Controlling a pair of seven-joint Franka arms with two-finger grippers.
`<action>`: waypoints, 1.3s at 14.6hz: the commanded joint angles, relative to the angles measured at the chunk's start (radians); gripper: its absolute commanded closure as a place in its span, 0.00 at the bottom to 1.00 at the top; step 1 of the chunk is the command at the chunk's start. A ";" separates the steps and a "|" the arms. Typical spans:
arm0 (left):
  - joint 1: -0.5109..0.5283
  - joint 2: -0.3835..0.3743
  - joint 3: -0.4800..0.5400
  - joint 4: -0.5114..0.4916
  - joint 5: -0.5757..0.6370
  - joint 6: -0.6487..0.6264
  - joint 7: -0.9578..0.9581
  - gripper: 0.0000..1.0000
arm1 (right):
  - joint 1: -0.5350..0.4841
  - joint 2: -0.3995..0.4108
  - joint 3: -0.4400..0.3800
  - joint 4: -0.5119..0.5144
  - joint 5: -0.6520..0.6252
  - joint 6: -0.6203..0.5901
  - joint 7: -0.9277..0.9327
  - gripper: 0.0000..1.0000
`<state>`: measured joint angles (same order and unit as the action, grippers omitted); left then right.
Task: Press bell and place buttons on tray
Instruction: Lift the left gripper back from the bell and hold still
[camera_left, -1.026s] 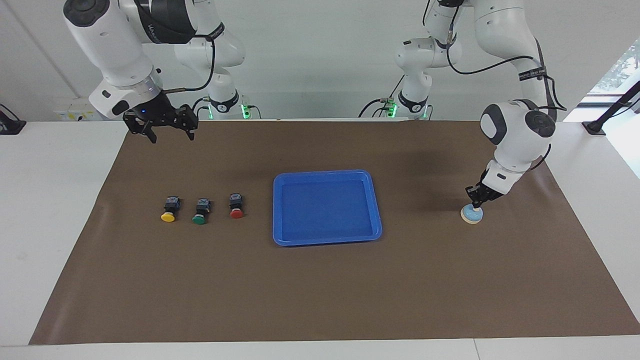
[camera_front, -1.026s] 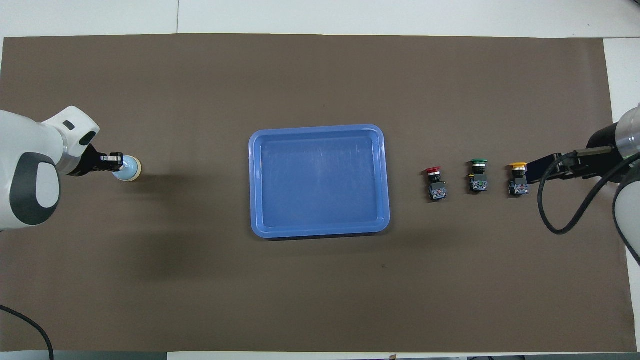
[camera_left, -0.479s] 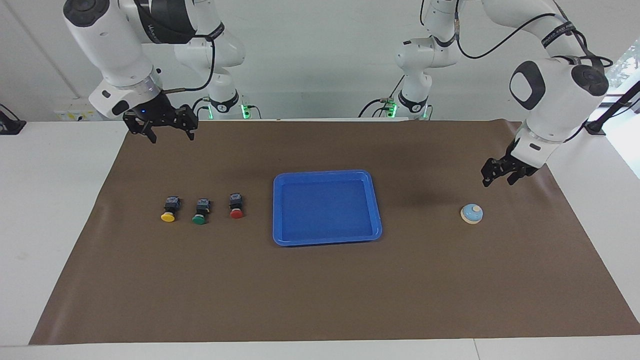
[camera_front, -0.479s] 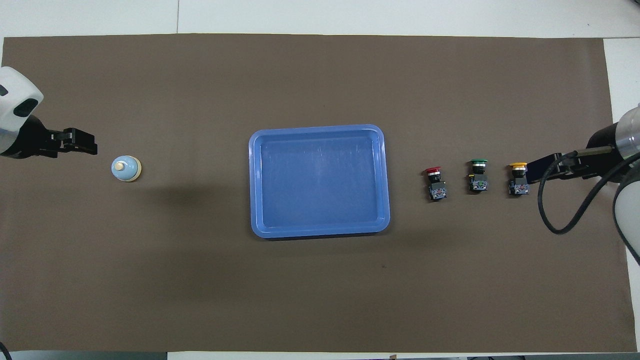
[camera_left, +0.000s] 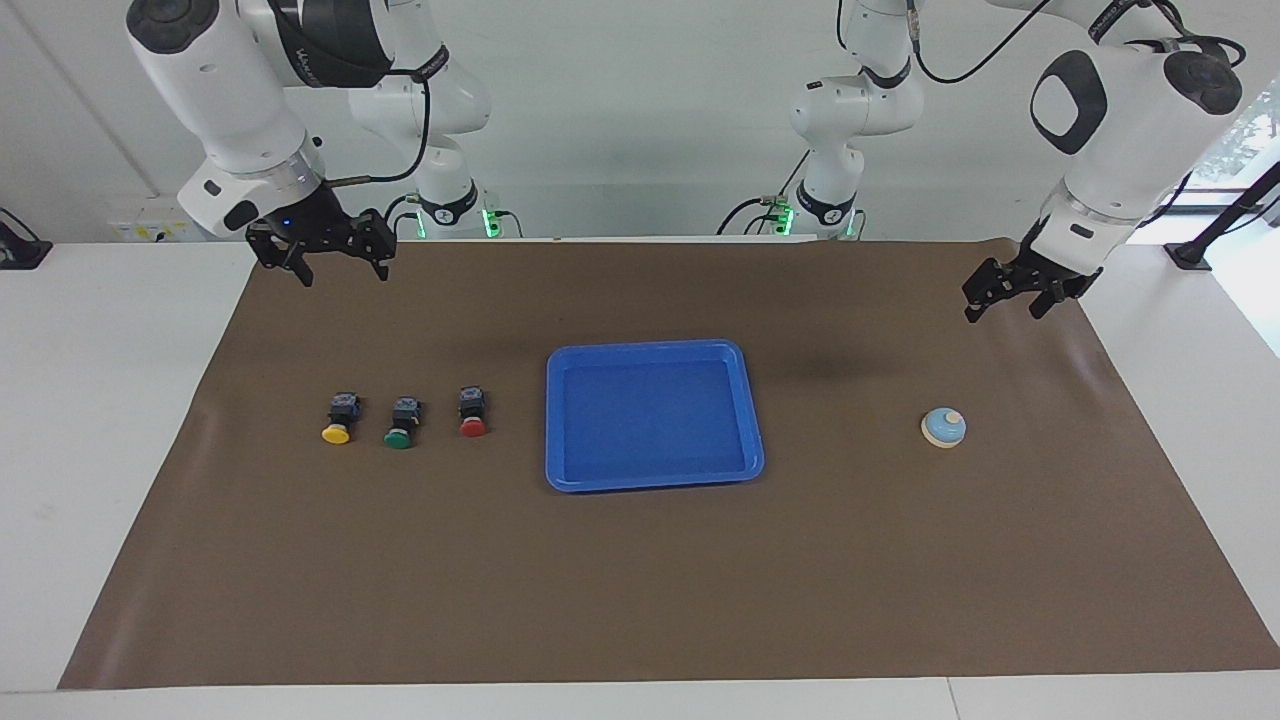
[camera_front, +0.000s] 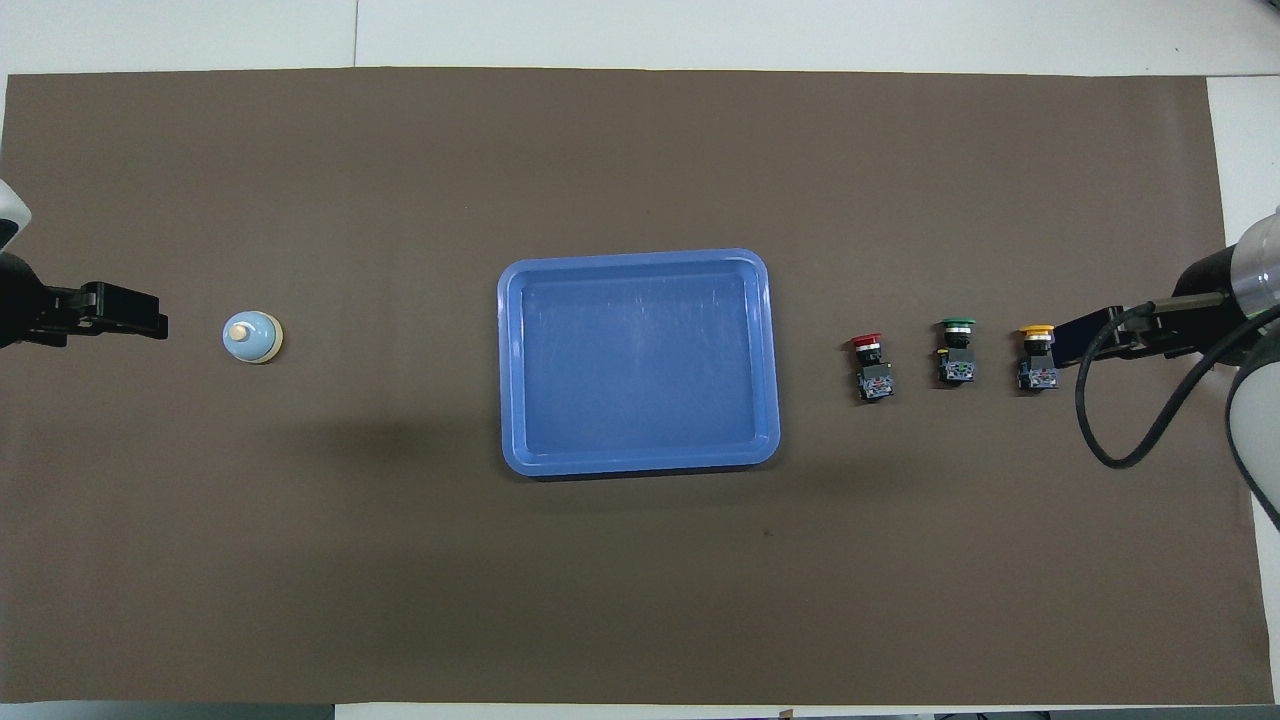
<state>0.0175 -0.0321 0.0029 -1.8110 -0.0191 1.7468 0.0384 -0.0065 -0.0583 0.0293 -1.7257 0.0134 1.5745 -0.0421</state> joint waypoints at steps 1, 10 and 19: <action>-0.014 -0.006 0.000 0.018 0.001 -0.053 -0.009 0.00 | -0.015 -0.003 0.008 0.003 -0.003 -0.014 -0.016 0.00; -0.056 0.026 0.019 0.091 -0.019 -0.098 -0.012 0.00 | -0.015 -0.003 0.008 0.003 -0.003 -0.013 -0.015 0.00; -0.056 0.050 0.017 0.150 -0.018 -0.121 -0.012 0.00 | -0.015 -0.003 0.008 0.003 -0.003 -0.013 -0.015 0.00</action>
<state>-0.0217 0.0013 0.0046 -1.6974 -0.0283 1.6506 0.0328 -0.0065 -0.0583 0.0293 -1.7257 0.0134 1.5745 -0.0421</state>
